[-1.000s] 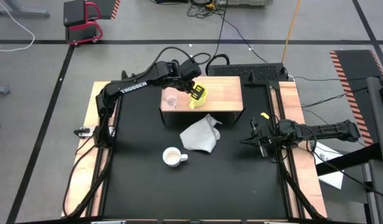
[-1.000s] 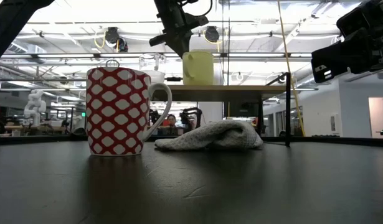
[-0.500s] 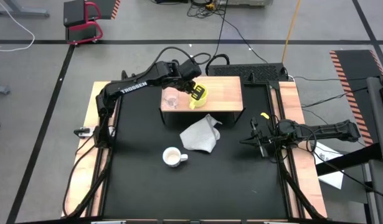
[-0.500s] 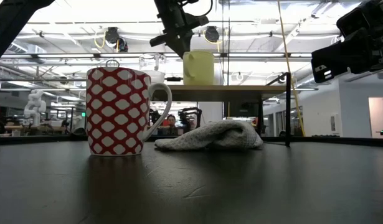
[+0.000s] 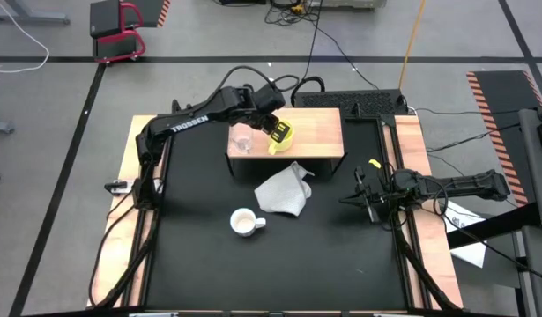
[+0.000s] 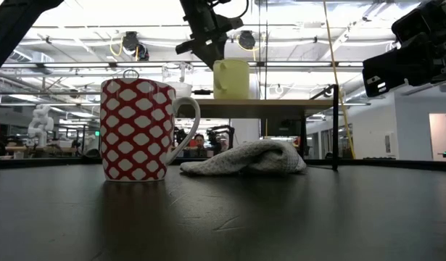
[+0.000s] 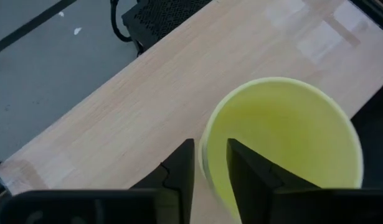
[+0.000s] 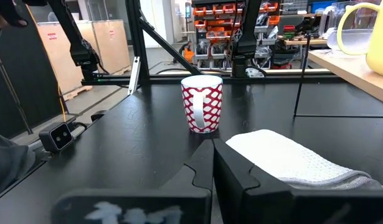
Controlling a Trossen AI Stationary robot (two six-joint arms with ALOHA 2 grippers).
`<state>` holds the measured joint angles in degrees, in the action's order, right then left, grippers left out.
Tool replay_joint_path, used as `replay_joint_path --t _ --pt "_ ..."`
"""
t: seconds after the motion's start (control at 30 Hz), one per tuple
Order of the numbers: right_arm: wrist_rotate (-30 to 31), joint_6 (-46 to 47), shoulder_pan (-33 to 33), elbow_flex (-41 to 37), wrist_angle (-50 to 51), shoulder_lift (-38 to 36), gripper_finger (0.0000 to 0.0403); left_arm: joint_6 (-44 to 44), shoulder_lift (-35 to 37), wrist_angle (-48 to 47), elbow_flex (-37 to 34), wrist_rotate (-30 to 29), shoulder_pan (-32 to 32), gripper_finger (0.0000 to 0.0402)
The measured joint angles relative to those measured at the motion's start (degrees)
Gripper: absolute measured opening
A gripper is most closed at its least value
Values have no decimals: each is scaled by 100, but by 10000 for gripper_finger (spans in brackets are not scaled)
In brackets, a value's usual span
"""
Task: Stack small to large cups/mugs on shelf
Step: Move the red pattern white mug near the shelf
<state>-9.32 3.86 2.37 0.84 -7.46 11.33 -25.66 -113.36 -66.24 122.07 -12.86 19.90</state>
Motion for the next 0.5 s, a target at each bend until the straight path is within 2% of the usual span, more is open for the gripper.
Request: replay_joint_path --t 0.23,0.3,0.4,0.5 --pt "0 0 -1 0 0 0 0 161 404 207 82 32 0 119" --pt "0 -1 -1 0 0 0 0 269 624 158 81 -114 -2 119" --pt "0 -2 0 0 0 0 0 682 1028 -259 82 -262 -29 101" --pt "0 -2 -1 0 -2 0 0 955 1363 -758 82 -660 -174 54"
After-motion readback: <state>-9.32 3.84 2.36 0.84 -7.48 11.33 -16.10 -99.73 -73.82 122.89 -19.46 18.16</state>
